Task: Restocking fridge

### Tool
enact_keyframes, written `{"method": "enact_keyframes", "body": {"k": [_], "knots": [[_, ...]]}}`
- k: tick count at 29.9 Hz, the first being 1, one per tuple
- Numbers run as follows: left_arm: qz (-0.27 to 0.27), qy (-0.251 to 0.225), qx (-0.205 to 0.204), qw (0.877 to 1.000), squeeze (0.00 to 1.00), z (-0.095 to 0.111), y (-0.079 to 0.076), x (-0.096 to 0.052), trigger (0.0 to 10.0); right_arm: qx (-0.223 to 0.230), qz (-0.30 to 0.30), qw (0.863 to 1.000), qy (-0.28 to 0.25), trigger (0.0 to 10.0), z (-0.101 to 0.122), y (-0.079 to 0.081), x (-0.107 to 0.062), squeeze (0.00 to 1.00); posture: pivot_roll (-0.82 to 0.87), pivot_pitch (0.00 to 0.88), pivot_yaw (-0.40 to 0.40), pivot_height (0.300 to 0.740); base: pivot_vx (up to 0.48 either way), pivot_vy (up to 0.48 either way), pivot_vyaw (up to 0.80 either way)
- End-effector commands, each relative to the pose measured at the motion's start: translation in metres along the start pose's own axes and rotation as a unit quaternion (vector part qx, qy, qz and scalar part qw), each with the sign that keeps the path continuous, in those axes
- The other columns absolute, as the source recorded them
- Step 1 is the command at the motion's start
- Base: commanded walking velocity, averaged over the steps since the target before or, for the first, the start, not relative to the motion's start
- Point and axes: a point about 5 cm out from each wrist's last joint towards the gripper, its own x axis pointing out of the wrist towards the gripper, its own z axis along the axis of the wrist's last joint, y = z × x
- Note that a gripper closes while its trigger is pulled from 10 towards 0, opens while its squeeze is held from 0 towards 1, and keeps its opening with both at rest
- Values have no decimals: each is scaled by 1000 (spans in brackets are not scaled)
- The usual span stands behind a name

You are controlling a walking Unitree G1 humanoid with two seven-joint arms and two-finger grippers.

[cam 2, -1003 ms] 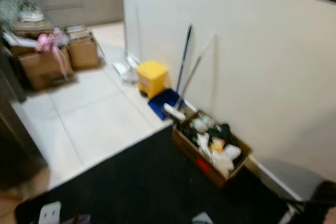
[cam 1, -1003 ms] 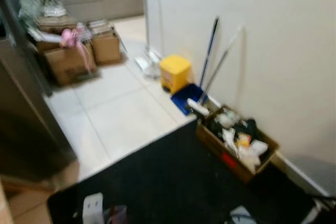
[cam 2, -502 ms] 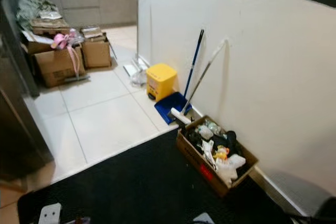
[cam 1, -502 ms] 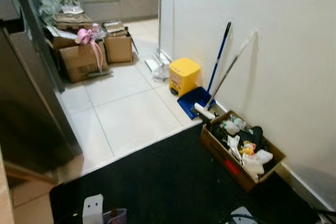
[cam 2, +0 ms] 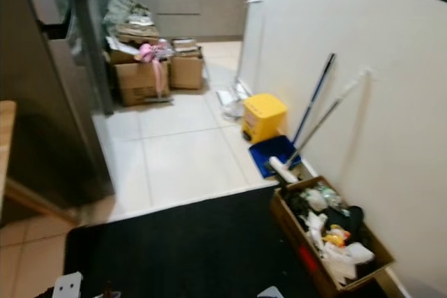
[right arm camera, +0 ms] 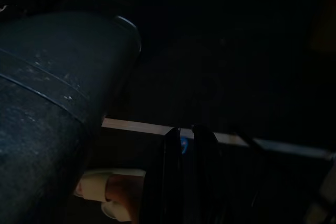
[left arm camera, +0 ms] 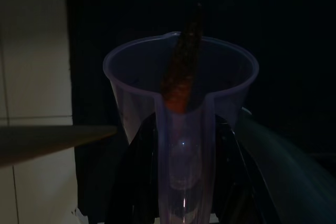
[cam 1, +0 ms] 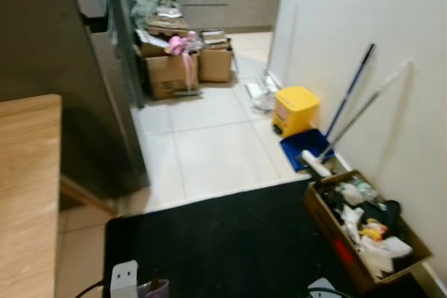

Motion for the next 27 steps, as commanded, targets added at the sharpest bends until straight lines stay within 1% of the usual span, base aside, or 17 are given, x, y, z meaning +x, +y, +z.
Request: {"method": "enact_keyframes", "body": {"k": [1,4,8,9,11,17,18,27], "knots": [[4,-1,-1,1000,0,2,5,-1,10000,1,1,1000,5,10000,-2,-1,0,0,62,1,-74,740,0,0,794],[0,-2,-1,1000,0,1,2,0,10000,1,1,1000,5,10000,-2,-1,0,0,62,0,-75,740,0,0,794],[-9,-1,1,1000,0,0,-8,1,10000,0,1,1000,5,10000,-2,-1,-1,0,62,0,-75,740,0,0,794],[-9,-1,1,1000,0,0,-8,1,10000,0,1,1000,5,10000,-2,-1,-1,0,62,0,-75,740,0,0,794],[-16,-2,2,1000,0,-1,-15,3,10000,-1,0,1000,5,10000,-2,-1,-1,0,62,0,-75,740,0,0,794],[-27,-3,1,1000,0,0,-19,3,10000,-8,-11,1000,3,10000,-1,-3,-1,0,61,0,-75,740,0,0,796],[-31,-4,-1,1000,0,1,-20,3,10000,-1,-17,1000,0,10000,-1,-4,-1,0,61,0,-75,740,0,-277,0],[-38,-7,-7,999,0,1,-17,3,10000,-1,-21,1000,1,10000,-1,-4,-1,0,61,0,-75,740,0,-464,0]]}}
